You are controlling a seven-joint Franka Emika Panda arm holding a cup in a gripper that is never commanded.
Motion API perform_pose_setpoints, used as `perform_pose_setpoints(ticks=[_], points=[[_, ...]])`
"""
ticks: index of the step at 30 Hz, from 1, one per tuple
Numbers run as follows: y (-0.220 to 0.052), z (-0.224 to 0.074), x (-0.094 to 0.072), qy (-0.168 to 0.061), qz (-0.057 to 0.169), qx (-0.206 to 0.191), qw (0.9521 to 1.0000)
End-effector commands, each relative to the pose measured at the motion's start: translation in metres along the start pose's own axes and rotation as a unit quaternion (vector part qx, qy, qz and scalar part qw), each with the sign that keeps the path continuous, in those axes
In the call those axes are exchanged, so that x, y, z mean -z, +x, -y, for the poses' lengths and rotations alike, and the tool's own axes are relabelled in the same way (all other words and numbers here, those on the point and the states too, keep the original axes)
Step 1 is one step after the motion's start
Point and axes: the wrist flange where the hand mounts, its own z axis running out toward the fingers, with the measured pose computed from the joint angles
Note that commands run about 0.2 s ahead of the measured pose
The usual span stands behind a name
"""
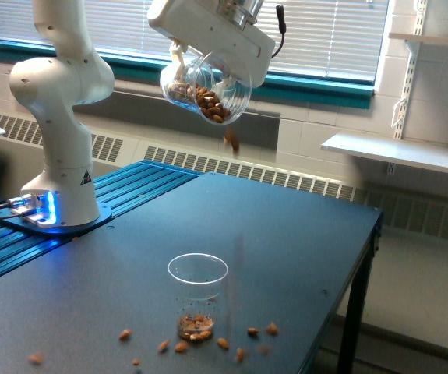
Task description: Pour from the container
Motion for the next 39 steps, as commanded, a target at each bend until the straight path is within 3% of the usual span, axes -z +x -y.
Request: perform_pose_setpoints(ticks=[1, 20, 39], points=[[-0.009, 0.001, 0.0, -0.005, 0.007, 0.016, 0.9998], [-0.031, -0.009, -0.019, -0.044, 0.036, 0.022, 0.9982], [-0.035, -0.005, -0.037, -0.068, 0.035, 0.034, 0.9965]])
